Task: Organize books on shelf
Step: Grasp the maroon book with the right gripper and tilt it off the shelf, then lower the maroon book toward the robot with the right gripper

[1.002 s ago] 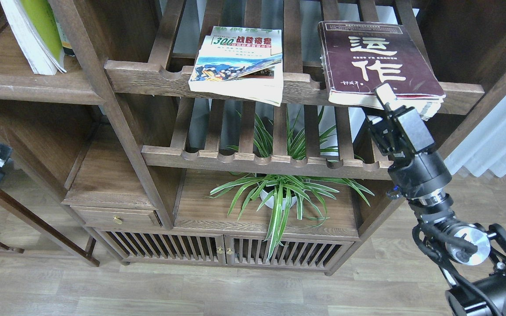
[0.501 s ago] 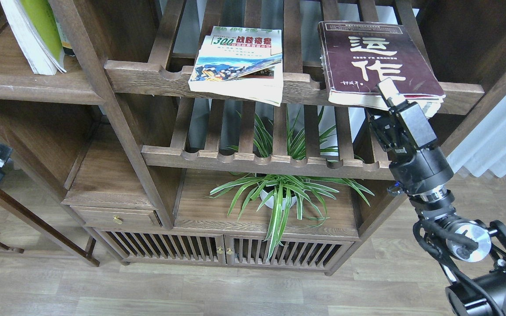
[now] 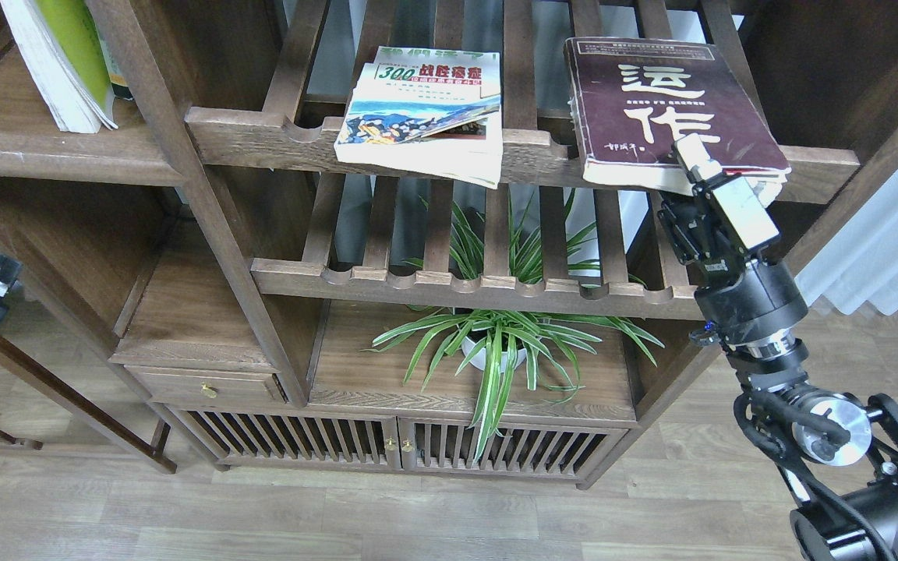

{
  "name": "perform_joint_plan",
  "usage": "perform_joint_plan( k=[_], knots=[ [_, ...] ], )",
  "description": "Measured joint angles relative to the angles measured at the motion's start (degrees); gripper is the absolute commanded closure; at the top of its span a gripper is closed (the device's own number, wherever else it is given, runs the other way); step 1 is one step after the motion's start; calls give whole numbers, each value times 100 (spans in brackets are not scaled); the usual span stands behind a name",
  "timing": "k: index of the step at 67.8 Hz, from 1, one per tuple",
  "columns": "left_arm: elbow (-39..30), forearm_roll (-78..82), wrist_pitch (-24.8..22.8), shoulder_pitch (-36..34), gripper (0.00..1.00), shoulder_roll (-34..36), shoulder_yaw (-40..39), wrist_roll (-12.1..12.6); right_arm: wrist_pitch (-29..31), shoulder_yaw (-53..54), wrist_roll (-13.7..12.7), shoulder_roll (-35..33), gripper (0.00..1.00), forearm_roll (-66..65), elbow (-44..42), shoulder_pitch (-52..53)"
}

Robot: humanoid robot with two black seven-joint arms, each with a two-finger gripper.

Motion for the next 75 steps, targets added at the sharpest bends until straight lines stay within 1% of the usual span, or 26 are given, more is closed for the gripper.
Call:
perform_joint_plan(
  k=[21,39,50,66,75],
  knots=[
    [82,0,0,1,1,-1,0,-14,0,-65,6,123,96,24,131,-368],
    [206,0,0,4,1,-9,14,-45,4,-108,-1,314,96,27,304,-1346],
    [213,0,0,10,1,-57,127,-52,4,-278,-3,329,96,26,302,-2167],
    [213,0,0,42,0,-155,303,-55,-6,-692,-5,343,96,31,277,-2890],
    [237,0,0,71,1,-166,347,-55,-8,-838,0,349,95,65,230,-3023]
  ],
)
